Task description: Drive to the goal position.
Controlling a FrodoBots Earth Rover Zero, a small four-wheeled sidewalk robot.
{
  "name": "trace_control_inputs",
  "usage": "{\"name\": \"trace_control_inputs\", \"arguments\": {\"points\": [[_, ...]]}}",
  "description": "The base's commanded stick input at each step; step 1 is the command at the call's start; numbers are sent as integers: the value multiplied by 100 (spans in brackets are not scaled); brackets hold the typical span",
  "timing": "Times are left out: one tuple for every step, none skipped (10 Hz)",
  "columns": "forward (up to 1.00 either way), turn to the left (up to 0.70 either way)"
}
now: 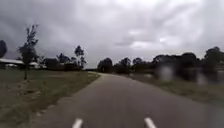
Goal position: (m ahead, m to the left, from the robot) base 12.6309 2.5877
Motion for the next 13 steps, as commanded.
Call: {"name": "trace_control_inputs", "arguments": {"points": [[84, 3], [84, 3], [84, 3], [84, 3], [84, 3], [84, 3], [84, 3], [84, 3], [84, 3], [84, 3], [84, 3], [84, 3], [84, 3]]}}
